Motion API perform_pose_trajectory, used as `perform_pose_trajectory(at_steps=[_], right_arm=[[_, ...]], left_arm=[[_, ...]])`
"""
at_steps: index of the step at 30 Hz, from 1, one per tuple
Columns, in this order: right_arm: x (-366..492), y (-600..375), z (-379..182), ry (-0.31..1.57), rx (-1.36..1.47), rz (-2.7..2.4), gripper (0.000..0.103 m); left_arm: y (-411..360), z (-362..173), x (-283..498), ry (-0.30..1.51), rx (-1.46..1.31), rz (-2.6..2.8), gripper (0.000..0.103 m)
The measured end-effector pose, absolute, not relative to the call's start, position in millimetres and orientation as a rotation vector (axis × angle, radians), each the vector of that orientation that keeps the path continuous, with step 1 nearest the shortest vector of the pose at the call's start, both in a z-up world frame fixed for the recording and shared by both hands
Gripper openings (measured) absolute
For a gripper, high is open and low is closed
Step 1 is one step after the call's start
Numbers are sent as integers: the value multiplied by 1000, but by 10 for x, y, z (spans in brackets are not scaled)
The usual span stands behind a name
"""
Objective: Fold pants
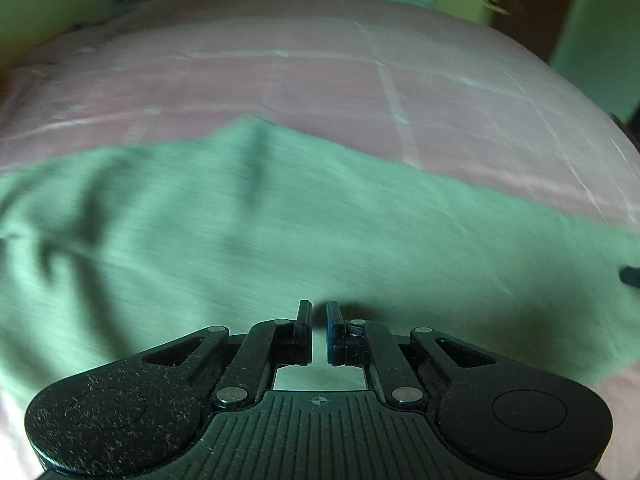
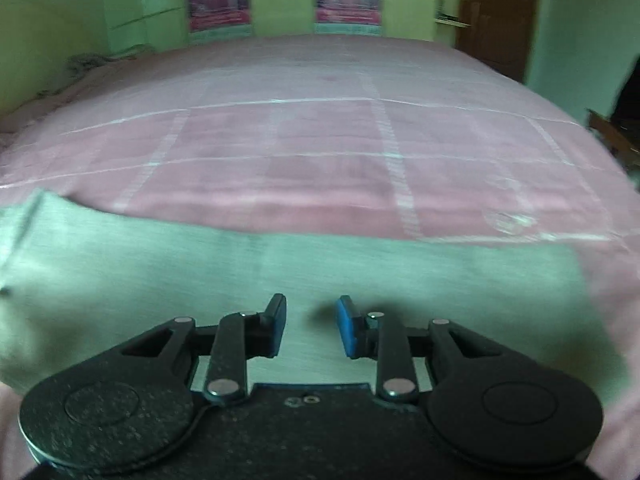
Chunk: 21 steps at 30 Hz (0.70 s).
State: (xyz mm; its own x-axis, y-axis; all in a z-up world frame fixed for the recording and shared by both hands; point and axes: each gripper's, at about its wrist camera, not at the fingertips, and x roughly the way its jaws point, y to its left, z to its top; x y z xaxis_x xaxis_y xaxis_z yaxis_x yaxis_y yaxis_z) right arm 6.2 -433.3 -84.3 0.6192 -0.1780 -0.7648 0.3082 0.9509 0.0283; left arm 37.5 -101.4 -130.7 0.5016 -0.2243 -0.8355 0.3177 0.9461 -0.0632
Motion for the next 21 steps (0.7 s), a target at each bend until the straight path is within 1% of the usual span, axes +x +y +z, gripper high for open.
perform_pose_trajectory(at_steps=[3, 4, 6, 8, 9, 10, 12, 18, 19, 21], right_arm=[[-139, -4654, -917, 889, 208, -344, 27], [-214, -4729, -970, 896, 205, -345, 25], [-356, -4892, -1033, 896, 196, -357, 21], [-434, -4972, -969, 892, 244, -369, 21], [-450, -4981, -920, 892, 254, -375, 27], [-480, -4971, -871, 883, 259, -373, 30], [-546, -4961, -809, 865, 273, -359, 31], [-953, -5270, -770, 852, 481, -405, 31], [-1022, -5334, -750, 848, 513, -422, 33], [-1144, -5455, -731, 852, 568, -470, 40]], left_arm=[[-1279, -1416, 185, 960, 180, -321, 5], [-1296, -1424, 152, 955, 190, -315, 5], [-1279, -1364, 117, 980, 173, -306, 5], [-1302, -1292, 115, 993, 156, -312, 5], [-1289, -1273, 163, 992, 151, -323, 5], [-1346, -1246, 143, 992, 145, -335, 5], [-1492, -1211, 91, 1001, 126, -363, 5], [-1932, -1233, -47, 1020, 99, -432, 5], [-1967, -1258, -61, 1028, 92, -434, 5], [-1999, -1319, -65, 1037, 86, -427, 5]])
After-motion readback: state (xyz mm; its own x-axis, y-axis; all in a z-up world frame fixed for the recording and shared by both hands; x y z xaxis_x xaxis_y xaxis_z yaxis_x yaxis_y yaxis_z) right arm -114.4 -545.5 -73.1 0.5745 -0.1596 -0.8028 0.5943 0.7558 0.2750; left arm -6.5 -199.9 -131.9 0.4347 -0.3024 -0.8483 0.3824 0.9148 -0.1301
